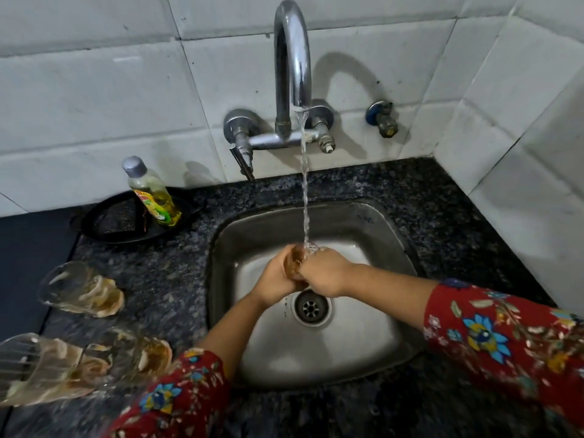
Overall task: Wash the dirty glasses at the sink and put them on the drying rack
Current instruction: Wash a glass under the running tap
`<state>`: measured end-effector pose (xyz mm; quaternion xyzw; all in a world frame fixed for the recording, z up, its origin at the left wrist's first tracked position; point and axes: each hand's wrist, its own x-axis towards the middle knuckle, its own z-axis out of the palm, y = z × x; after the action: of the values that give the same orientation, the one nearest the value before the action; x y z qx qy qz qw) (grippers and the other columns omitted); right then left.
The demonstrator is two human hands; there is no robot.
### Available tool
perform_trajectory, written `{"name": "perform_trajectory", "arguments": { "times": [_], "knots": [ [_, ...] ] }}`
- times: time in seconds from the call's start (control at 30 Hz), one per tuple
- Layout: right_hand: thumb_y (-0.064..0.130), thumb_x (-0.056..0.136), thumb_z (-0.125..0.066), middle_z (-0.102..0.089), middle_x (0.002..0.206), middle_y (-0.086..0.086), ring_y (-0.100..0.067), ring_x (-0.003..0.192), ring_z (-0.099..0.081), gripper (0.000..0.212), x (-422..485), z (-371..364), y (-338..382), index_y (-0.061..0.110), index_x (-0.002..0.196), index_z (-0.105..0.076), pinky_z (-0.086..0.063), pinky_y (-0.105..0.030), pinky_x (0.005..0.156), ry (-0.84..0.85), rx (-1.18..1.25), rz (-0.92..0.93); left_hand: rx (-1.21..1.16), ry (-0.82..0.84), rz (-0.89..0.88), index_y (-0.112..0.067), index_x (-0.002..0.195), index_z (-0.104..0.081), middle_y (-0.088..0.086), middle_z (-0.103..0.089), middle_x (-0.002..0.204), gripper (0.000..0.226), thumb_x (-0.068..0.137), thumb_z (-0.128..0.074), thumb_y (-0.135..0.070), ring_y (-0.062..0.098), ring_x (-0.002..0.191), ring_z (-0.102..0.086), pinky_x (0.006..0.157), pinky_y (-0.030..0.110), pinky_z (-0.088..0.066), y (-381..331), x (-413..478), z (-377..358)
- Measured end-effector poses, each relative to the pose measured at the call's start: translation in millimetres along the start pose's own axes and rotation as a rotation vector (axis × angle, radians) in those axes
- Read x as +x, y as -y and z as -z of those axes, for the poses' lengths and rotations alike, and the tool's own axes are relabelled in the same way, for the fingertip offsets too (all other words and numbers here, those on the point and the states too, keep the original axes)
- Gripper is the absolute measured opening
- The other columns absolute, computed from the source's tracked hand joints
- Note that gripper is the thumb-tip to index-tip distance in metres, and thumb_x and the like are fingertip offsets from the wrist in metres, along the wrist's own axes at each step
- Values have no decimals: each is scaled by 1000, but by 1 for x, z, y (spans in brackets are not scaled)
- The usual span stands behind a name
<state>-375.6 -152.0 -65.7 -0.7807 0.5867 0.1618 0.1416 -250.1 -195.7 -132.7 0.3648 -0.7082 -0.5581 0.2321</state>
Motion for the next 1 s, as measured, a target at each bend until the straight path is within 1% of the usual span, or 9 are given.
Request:
{"name": "perform_trajectory", "arguments": {
  "times": [0.1, 0.27, 0.43, 0.53, 0.6, 0.77, 0.83, 0.9, 1.0],
  "knots": [
    [9, 92, -44, -66, 110, -12, -28, 107, -58, 27, -10, -1, -6, 4, 107, -66, -38, -29, 90, -125, -154, 144, -91, 127, 37, 9, 122, -49, -6, -61, 104, 67, 61, -68, 30, -12, 87, -64, 74, 9, -49, -4, -2, 6],
    [7, 90, -43, -62, 115, -14, -32, 103, -59, 27, -8, -6, 13, 8, 113, -57, -41, -30, 73, -82, -46, -25, -71, -109, -58, 1, 105, -58, -2, -65, 98, 47, 65, -75, 18, -6, 89, -64, 79, 11, -47, 2, -1, -9],
    [4, 90, -45, -66, 109, -11, -30, 104, -60, 24, -17, -7, -12, 9, 101, -66, -47, -35, 81, -164, -324, 200, -89, 115, -36, 12, 117, -53, 8, -64, 108, 66, 57, -79, 17, 0, 95, -65, 81, 16, -49, 5, 2, 3],
    [8, 91, -45, -62, 115, -12, -31, 103, -60, 27, -9, -11, 6, 7, 114, -59, -41, -31, 71, -45, -202, -44, -39, -69, -65, -3, 106, -60, 2, -67, 101, 48, 62, -76, 7, 2, 91, -65, 80, 19, -50, 3, 0, -13],
    [9, 91, -44, -61, 117, -12, -31, 102, -60, 28, -4, -10, 14, 7, 116, -57, -42, -29, 71, -8, -105, -86, -13, -149, -94, -9, 102, -60, 4, -67, 101, 42, 65, -77, 1, 10, 95, -65, 82, 28, -52, 3, -3, -18],
    [6, 90, -46, -66, 105, -9, -30, 93, -63, 21, -22, 4, -11, 9, 101, -63, -40, -32, 62, -52, -483, 219, 31, 61, -33, -4, 112, -62, 11, -68, 112, 63, 51, -81, -4, 23, 106, -65, 89, 36, -53, 2, -2, 1],
    [5, 89, -46, -65, 109, -11, -30, 98, -62, 23, -17, -1, -2, 9, 103, -64, -41, -33, 65, -58, -361, 83, 99, -39, -50, -11, 104, -63, 3, -69, 104, 52, 55, -78, -2, 20, 100, -66, 87, 35, -53, -6, -5, -6],
    [6, 88, -46, -63, 114, -13, -31, 104, -60, 26, -11, -7, 11, 7, 108, -62, -42, -32, 72, -9, -148, -21, 164, -162, -90, -21, 94, -62, -12, -68, 93, 41, 61, -78, -1, 10, 95, -66, 81, 23, -52, -15, -8, -13],
    [7, 89, -48, -64, 113, -10, -30, 102, -62, 22, -14, -8, 3, 8, 107, -62, -46, -33, 74, -64, -201, 54, 98, 4, -110, -15, 98, -65, -16, -69, 95, 48, 60, -78, 10, -6, 94, -64, 80, 10, -47, -16, -10, -5]
  ]
}}
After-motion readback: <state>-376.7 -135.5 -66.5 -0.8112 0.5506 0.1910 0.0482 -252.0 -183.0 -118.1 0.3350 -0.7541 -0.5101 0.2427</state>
